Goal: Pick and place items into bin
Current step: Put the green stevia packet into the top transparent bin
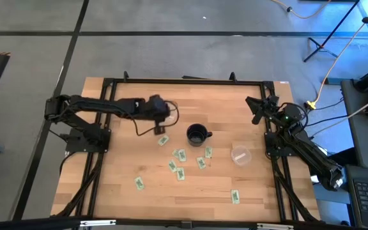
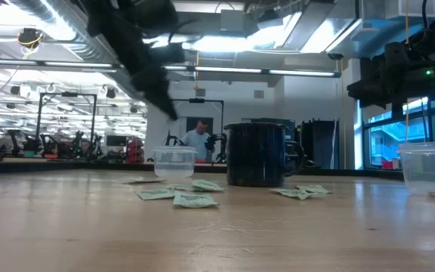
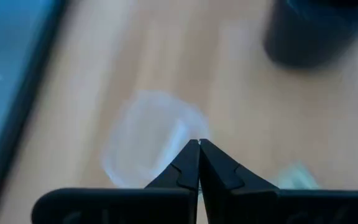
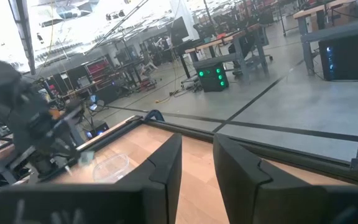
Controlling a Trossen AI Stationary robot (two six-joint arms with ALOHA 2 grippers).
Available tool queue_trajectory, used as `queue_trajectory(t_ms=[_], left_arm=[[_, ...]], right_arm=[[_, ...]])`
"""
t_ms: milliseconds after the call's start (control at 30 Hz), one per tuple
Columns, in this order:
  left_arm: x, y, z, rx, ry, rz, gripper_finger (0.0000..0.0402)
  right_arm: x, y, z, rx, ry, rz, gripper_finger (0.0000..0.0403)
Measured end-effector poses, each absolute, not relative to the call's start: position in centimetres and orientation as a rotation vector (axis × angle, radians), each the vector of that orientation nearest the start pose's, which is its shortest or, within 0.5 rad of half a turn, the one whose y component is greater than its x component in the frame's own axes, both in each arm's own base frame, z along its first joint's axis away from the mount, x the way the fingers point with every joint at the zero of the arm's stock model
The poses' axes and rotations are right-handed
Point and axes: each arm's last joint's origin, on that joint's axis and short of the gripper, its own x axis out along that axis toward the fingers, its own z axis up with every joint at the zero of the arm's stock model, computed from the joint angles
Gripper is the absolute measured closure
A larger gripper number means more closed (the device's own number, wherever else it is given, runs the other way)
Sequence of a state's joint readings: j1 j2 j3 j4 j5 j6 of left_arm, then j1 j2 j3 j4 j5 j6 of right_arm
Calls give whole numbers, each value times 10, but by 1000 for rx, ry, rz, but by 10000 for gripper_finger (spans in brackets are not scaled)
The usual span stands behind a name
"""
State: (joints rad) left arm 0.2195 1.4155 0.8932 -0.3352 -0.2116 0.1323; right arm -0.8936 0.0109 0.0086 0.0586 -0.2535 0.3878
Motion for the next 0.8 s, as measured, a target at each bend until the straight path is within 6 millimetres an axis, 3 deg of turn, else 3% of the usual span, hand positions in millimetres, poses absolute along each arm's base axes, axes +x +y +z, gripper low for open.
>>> queue_trajectory(t_ms=[133, 300, 533, 800], left_arm=[[281, 82, 229, 91, 768, 366, 397], [279, 95, 227, 21, 764, 397, 400], [287, 104, 200, -44, 848, 404, 400], [293, 109, 176, 2, 946, 483, 397]], right_arm=[[66, -71, 171, 343, -171, -622, 308], [66, -71, 171, 341, -171, -622, 308], [66, -71, 171, 339, -170, -623, 308], [66, -71, 171, 338, -170, -623, 308]])
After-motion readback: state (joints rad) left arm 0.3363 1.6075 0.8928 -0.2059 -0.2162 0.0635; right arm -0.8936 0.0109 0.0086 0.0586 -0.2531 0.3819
